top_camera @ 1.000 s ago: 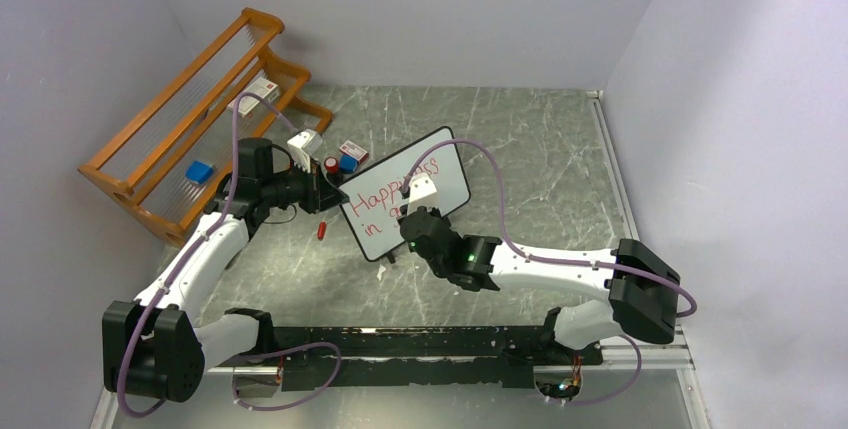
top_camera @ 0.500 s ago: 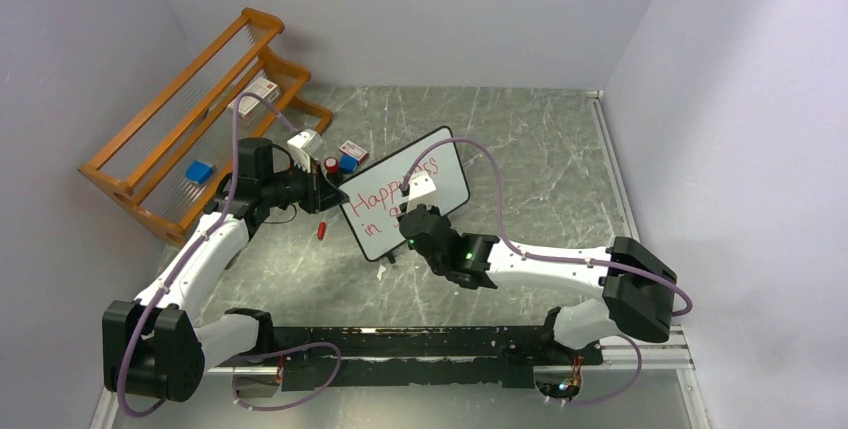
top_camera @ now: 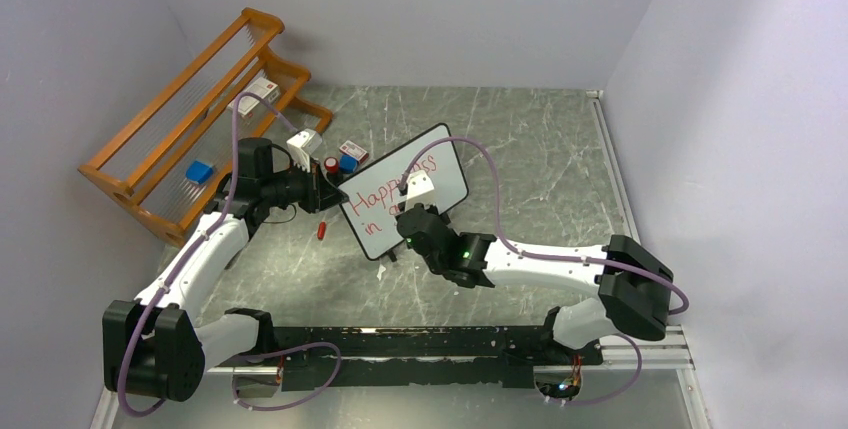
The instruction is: Write a sentence on the whiteboard
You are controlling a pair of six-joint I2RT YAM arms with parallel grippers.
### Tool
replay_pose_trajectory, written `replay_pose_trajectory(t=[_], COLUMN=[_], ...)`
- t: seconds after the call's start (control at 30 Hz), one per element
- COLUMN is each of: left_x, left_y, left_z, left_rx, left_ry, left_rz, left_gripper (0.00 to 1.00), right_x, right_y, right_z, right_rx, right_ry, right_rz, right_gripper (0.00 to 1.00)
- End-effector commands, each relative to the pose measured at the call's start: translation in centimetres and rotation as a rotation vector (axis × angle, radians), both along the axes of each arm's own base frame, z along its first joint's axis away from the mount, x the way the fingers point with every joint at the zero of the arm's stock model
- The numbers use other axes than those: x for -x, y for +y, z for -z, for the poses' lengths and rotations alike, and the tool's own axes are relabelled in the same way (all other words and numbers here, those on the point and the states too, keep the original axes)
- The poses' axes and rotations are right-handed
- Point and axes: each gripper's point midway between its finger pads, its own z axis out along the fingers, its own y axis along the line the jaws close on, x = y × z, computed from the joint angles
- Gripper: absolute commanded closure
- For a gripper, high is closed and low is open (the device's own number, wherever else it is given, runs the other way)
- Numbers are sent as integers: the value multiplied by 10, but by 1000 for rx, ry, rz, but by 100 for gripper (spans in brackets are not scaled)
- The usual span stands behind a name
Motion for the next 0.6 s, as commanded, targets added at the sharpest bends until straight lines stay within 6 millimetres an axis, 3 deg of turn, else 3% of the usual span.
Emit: replay_pose_trajectory(t=[0.0,0.27,0.57], left_x=[4,4,4], left_y=[18,18,17], left_z=[35,35,35], left_rx=[-116,-118,-114], left_ry=[79,79,82], left_rz=[-55,-59,-54], left_gripper=[95,95,95], right_x=[0,8,5], right_y=[-7,-16,-11], right_z=[-5,-2,0], right_rx=[-35,-42,-45], right_ry=[-1,17,15], right_rz=[20,15,17], right_gripper=[100,100,100])
